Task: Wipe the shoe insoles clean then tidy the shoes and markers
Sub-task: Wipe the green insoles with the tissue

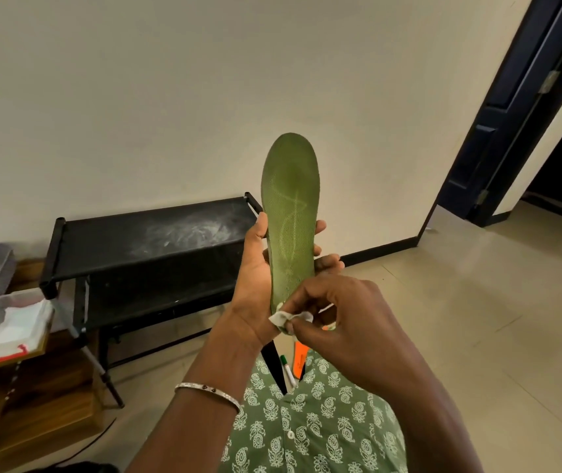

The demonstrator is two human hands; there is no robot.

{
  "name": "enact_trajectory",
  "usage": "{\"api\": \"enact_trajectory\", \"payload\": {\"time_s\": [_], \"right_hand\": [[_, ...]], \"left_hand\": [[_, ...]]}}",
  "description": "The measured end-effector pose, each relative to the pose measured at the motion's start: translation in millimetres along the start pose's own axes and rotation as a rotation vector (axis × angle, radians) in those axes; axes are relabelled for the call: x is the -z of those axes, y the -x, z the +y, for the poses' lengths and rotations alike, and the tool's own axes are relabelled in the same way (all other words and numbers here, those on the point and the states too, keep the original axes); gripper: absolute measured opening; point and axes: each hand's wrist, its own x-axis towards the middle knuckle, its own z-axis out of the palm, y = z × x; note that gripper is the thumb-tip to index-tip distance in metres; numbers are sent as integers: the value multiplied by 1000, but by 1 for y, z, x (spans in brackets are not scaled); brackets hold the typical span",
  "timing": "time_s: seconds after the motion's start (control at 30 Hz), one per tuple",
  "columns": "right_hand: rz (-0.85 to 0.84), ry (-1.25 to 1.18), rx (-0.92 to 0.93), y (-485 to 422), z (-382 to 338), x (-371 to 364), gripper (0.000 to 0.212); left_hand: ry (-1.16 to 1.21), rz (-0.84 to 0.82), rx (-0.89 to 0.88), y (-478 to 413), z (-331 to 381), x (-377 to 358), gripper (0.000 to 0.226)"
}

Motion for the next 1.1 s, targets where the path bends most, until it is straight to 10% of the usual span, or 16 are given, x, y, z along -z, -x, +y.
{"api": "enact_trajectory", "payload": {"time_s": [0.13, 0.33, 0.6, 0.9, 1.1], "right_hand": [[20, 4, -29, -2, 2, 5, 12], [564, 193, -40, -19, 13, -10, 10], [111, 11, -7, -2, 10, 2, 15], [697, 223, 89, -20, 15, -28, 18], [324, 138, 92, -9, 13, -22, 37]], "left_hand": [[-23, -4, 38, -1, -4, -2, 86], [-20, 17, 44, -3, -16, -10, 76], [-48, -26, -6, 0, -2, 6, 71], [-152, 65, -12, -3, -5, -3, 85], [-178, 95, -37, -9, 2, 9, 94]]}}
